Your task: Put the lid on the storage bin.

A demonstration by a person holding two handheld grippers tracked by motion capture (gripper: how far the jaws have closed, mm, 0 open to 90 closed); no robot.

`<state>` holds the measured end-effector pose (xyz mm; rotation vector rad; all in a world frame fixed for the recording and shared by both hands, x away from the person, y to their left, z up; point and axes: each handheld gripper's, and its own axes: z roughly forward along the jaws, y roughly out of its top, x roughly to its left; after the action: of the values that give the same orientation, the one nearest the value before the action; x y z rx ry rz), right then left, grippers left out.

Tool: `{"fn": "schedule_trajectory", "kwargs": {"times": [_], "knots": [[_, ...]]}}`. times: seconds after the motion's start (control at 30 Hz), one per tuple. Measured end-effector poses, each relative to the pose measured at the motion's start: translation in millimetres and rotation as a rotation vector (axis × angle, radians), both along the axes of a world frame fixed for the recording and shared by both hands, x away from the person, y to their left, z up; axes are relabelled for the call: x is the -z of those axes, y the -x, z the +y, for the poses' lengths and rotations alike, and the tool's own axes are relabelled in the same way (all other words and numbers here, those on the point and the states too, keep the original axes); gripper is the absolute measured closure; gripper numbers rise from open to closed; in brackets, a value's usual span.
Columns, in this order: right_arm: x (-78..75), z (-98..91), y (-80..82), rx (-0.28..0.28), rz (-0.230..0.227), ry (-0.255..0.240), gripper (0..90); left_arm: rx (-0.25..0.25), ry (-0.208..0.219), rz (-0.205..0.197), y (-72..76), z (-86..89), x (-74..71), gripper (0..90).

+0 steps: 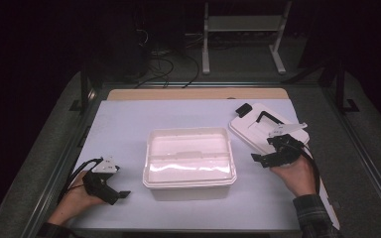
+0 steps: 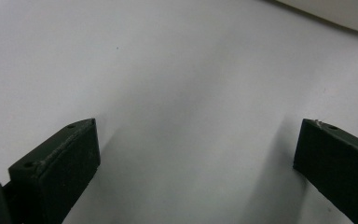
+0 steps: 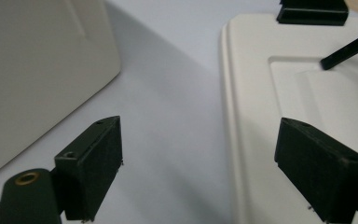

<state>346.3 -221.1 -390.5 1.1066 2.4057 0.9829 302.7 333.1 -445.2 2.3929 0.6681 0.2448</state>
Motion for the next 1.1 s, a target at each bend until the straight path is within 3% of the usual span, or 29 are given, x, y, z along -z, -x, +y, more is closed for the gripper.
{"fn": "schedule_trajectory", "kwargs": {"times": [0.17,0.33,1.03,1.1], "knots": [[-11.6,-7.3,-17.2,0.006,0.0,0.004,14.4,-0.003,0.071,-0.036,3.8,6.6,6.1,0.0],[-20.7,-14.1,-33.7,0.014,0.005,-0.007,14.4,-0.003,0.071,-0.036,3.7,6.6,6.0,0.0],[-28.4,-29.4,-115.2,0.07,0.092,0.115,15.2,-0.013,0.076,-0.034,4.2,6.3,6.6,0.0],[-25.9,-32.2,-122.3,0.071,0.114,0.124,19.2,-0.013,0.076,-0.034,4.2,6.3,6.6,0.0]]}}
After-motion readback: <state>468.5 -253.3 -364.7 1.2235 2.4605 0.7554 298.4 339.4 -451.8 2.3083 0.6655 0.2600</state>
